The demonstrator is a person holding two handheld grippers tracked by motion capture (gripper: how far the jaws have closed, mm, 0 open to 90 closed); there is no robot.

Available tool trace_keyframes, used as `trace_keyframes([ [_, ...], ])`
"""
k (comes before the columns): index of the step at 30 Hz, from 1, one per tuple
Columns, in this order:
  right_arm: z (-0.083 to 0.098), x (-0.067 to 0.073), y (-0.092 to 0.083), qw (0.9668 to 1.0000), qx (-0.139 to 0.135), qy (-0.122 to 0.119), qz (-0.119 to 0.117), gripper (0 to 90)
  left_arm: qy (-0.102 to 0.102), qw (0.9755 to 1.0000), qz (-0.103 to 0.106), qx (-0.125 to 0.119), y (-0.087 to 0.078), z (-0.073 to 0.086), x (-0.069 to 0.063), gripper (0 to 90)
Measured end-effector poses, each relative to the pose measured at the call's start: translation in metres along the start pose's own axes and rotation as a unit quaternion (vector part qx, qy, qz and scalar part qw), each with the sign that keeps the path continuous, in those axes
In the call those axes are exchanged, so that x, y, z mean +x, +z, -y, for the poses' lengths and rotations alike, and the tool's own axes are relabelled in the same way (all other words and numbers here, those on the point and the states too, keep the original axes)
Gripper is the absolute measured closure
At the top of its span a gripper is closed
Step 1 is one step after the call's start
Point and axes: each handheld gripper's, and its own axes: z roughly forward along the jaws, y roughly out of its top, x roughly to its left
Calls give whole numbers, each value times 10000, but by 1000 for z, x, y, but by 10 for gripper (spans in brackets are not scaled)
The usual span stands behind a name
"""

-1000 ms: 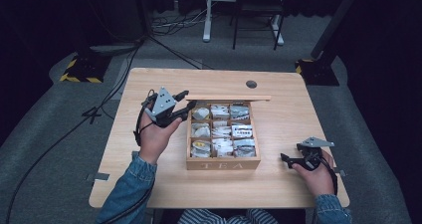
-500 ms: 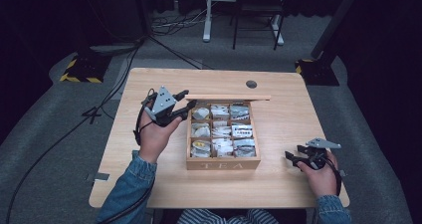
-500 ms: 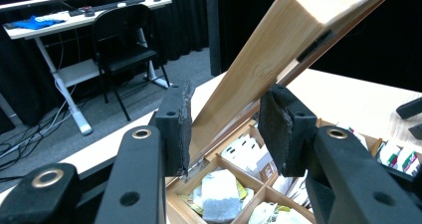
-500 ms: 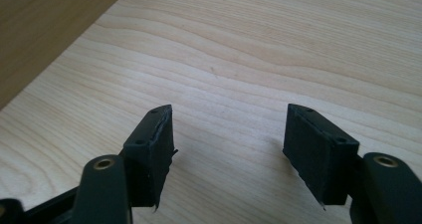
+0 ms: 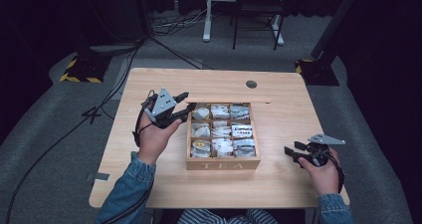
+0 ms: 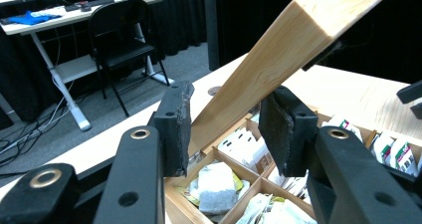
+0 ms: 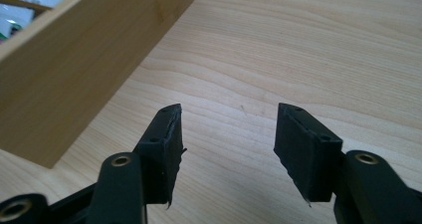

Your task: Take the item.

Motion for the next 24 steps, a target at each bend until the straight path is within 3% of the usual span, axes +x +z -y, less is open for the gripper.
trace_keyframes([
  [10,-15,16,-18,9995,-186,30,-271,479,-24,10000,4,55,1,-3,1,569],
  [24,-45,52,-31,9969,-393,-303,-615,472,72,9998,34,158,-2,-1,-3,565],
])
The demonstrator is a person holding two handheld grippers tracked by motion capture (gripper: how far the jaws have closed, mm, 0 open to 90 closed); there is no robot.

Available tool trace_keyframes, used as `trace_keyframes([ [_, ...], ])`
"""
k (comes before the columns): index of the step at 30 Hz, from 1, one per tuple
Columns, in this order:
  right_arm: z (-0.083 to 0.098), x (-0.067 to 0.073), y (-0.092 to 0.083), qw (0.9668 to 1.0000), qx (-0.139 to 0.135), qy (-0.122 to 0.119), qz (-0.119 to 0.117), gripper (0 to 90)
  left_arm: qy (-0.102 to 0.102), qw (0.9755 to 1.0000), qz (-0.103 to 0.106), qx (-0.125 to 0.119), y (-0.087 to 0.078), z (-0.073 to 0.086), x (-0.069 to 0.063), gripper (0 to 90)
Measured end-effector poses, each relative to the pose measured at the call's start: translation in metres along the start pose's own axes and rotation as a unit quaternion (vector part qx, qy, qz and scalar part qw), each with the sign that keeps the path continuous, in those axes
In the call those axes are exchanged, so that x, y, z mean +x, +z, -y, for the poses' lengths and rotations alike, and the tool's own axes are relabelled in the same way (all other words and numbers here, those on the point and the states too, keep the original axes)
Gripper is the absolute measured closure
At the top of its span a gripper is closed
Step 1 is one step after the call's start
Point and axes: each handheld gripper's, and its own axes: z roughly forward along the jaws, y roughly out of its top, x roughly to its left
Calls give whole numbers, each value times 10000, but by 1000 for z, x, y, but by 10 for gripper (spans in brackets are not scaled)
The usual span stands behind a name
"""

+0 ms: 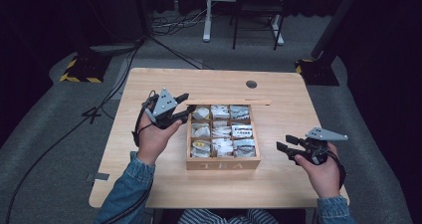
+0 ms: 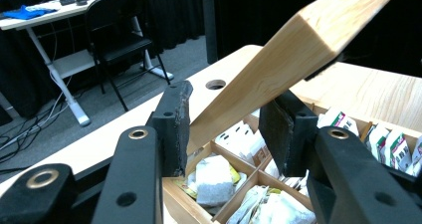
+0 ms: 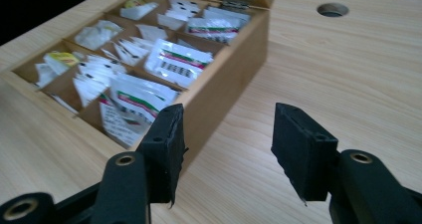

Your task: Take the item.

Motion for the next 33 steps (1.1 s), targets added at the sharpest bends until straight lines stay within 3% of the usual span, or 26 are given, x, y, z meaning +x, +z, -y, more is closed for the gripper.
trace_keyframes([
  [7,-9,18,10,9995,20,-173,-280,471,21,10000,-13,26,0,0,-1,563],
  [21,-17,40,41,9969,221,-222,-719,470,-16,10000,19,5,0,-1,1,563],
  [28,-24,55,59,9919,558,-556,-999,459,-46,10000,61,-18,0,0,2,557],
  [33,-29,61,70,9884,838,-702,-1056,493,-51,10000,79,-3,0,0,2,557],
])
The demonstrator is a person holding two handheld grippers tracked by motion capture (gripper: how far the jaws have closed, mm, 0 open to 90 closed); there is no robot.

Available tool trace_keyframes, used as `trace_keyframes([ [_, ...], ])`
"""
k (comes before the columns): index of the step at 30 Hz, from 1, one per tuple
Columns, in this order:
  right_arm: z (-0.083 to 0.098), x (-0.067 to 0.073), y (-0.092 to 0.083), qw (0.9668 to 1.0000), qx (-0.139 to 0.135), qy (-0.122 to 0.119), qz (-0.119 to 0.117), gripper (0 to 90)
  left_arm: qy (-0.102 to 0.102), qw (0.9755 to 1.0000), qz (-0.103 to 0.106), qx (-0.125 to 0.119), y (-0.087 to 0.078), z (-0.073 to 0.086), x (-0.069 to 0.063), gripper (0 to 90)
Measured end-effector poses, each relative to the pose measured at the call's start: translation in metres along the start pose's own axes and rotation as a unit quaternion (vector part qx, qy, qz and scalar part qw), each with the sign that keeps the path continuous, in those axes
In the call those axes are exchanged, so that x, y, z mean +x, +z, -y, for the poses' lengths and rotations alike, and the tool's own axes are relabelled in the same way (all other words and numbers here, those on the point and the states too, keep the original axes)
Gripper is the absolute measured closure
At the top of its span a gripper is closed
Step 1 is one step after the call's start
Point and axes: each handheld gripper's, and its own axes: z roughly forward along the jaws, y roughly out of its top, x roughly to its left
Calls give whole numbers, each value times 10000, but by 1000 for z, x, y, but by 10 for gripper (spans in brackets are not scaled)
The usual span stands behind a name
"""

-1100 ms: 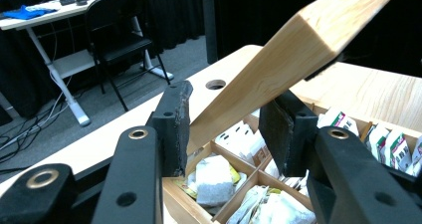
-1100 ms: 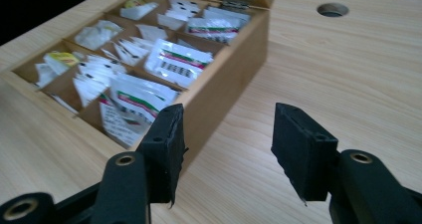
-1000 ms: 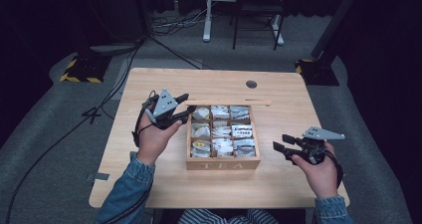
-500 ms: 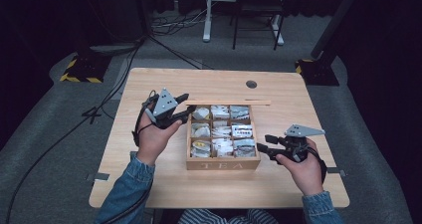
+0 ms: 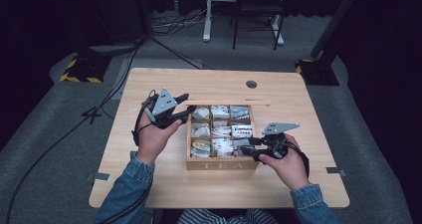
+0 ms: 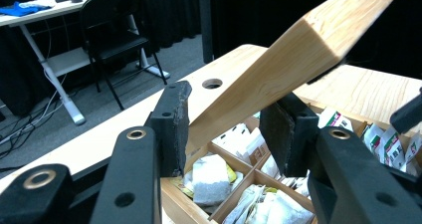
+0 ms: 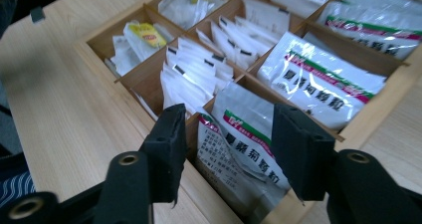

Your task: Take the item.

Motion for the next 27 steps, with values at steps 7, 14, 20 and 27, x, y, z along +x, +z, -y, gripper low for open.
trace_keyframes([
  [7,-2,1,19,9982,592,-85,-42,571,3,10000,0,-1,0,0,0,557],
  [14,-3,-4,27,9970,748,148,-114,604,-34,10000,19,-2,0,0,0,556],
  [20,-3,-7,30,9952,915,294,-187,701,-27,10000,12,-1,0,0,0,555],
  [27,-3,0,29,9937,1123,59,-24,900,-26,10000,8,-2,0,0,0,556],
])
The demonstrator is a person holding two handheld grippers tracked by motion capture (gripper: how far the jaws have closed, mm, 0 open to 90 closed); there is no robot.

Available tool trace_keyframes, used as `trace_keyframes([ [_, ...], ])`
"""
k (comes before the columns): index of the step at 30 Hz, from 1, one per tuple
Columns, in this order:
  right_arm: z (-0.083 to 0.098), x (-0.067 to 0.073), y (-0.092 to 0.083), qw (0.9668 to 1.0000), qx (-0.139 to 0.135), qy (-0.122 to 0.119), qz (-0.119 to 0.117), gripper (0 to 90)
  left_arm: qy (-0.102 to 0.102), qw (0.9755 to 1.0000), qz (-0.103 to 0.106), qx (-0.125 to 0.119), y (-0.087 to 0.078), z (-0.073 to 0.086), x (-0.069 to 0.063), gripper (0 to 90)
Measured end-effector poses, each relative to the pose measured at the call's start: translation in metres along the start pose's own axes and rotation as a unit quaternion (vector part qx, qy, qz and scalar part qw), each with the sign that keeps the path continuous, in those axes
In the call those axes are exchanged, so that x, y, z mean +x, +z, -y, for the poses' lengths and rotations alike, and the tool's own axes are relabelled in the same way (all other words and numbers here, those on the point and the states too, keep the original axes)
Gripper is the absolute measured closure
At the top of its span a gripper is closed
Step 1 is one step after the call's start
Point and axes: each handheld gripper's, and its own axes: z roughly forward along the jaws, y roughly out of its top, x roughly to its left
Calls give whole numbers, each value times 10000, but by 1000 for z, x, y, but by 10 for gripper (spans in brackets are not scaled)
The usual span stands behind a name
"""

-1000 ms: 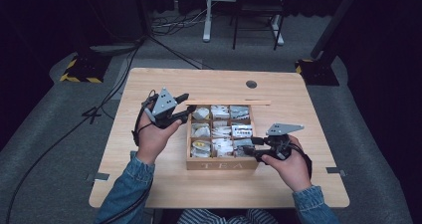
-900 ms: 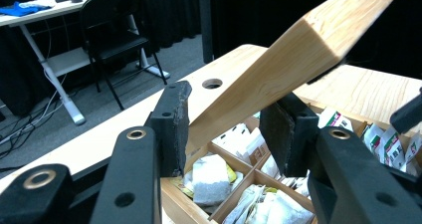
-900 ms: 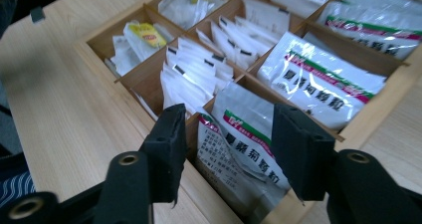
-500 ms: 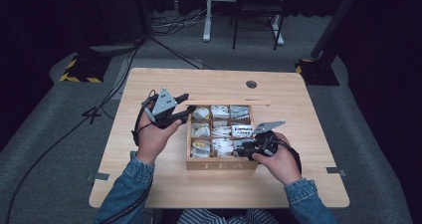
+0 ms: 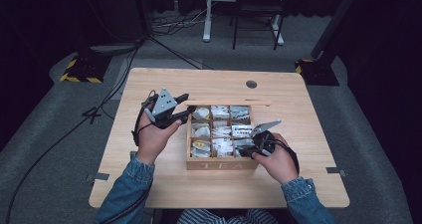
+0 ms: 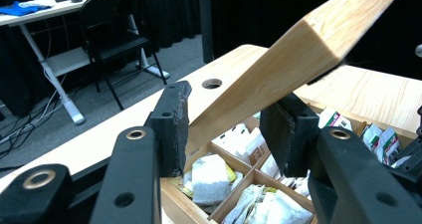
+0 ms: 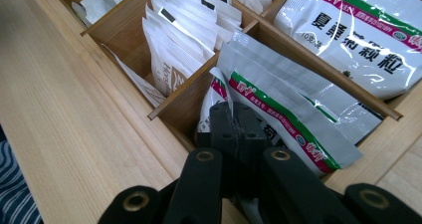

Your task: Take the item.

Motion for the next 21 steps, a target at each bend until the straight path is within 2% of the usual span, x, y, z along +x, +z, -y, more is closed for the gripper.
trace_keyframes([
  [6,-4,8,-6,9996,-54,-201,201,900,1,10000,2,2,0,0,0,555],
  [11,-8,10,-20,9988,-329,-174,310,900,5,10000,1,4,0,0,0,555],
  [21,-11,13,-47,9951,-837,-219,487,900,-3,10000,7,4,0,0,0,555],
])
